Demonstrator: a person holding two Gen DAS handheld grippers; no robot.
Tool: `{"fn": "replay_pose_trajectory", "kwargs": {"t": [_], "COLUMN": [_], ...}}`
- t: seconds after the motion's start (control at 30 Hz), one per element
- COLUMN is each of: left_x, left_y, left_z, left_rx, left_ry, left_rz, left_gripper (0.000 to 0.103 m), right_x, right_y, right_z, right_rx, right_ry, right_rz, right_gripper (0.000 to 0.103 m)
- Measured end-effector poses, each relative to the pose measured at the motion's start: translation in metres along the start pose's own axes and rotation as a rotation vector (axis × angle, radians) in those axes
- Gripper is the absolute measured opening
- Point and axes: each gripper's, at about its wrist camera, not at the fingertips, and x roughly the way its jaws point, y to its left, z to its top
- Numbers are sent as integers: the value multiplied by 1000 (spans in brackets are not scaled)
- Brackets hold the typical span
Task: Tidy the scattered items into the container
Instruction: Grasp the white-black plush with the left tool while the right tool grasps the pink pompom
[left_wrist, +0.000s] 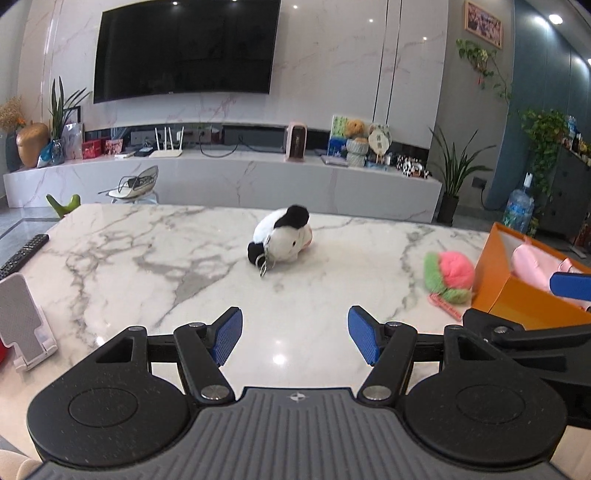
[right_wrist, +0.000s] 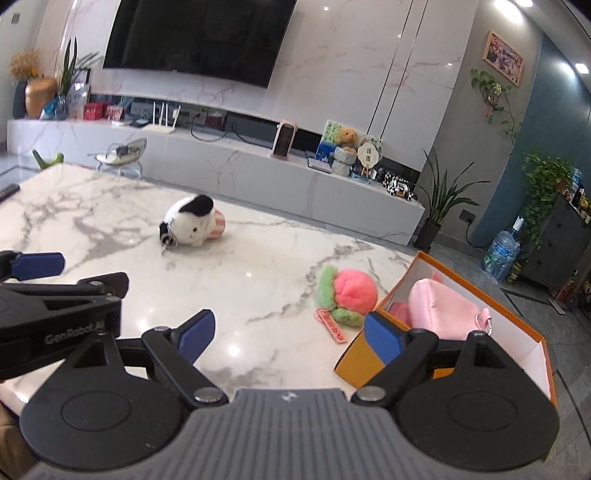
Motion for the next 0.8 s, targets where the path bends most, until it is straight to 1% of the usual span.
{"fn": "replay_pose_trajectory", "kwargs": {"t": [0.2, 0.3, 0.4, 0.57, 0.67, 0.8], "left_x": [27, 42, 57, 85, 103, 125], "left_y": [6, 9, 6, 3, 4, 8], "left_z": [1, 6, 12, 22, 29, 41], "left_rx": [2, 0, 24, 57, 69, 78], "left_ry": [65, 87, 102, 121, 125, 121], "left_rz": [16, 10, 14, 21, 41, 68], "left_gripper": [75, 75, 75, 75, 75, 75], "right_x": [37, 57, 78, 120, 147, 181], "right_y": [11, 15, 17, 17, 17, 16], "right_z": [3, 9, 17, 32, 37, 41], "right_rx": [-36, -56, -71, -78, -88, -118], "right_ry": [56, 69, 76, 115, 126, 135], "right_rz": [-13, -12, -19, -97, -171, -283], "right_gripper": [92, 92, 92, 94, 97, 98]}}
